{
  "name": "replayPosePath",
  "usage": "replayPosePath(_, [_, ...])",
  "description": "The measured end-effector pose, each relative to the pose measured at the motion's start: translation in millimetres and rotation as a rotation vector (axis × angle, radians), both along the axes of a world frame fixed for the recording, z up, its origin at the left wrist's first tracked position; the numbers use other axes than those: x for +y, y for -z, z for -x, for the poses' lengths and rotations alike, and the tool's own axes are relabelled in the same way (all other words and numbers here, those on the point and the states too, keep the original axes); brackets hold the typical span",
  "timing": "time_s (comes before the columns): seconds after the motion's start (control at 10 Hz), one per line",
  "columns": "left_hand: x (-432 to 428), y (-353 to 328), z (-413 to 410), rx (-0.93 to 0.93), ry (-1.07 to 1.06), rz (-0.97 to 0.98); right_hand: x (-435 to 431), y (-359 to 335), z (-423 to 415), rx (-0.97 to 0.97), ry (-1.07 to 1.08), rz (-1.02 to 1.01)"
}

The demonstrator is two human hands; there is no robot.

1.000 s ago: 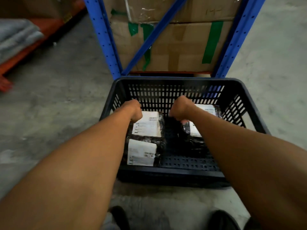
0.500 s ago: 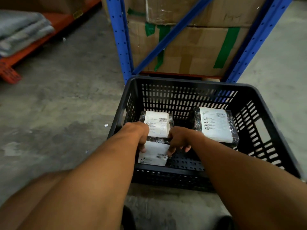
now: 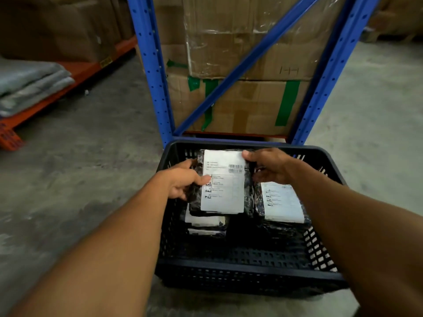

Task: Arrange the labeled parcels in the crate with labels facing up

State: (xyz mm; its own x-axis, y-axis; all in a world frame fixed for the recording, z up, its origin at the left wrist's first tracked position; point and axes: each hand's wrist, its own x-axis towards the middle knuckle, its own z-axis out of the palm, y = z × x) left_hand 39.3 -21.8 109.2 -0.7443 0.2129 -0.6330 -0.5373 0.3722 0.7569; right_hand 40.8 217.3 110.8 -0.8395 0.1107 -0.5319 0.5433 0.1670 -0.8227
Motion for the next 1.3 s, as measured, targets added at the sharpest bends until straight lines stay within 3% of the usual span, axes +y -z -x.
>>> replayPosePath(0.2, [2.8,21.7,5.0,0.034,-0.172,0.083,-24.6,38.9,-21.4,-0.146,-0.127,0.107])
replayPosePath(0.3, [1.3,48.4,11.4,0.121,-0.213,0.197,-45.1,50.2,-27.1,-0.112,-0.058,0.050])
replayPosePath(0.6, [6.7,79.5,11.5,0.220,-0.108,0.433,-66.8,89.9,-24.8,-0.171,-0.039,-0.075])
replayPosePath(1.0, [13.4,101.7,32.2,0.195,-0.035,0.608,-65.6,105.0,-1.7,-0.244,-0.091,-0.156])
replayPosePath(1.1, [20.4,93.5,33.5,0.278,0.010,0.701,-61.2,96.1,-4.0,-0.167,-0.074,-0.251])
replayPosePath(1.2, [26.1,87.7,29.0,0.354,0.213,0.954,-66.4,93.1,-11.1,-0.123,-0.188,-0.443])
replayPosePath(1.3, [24.0,61.1,35.4,0.519,0.265,0.999,-63.2,81.4,-7.1,-0.125,-0.334,-0.575])
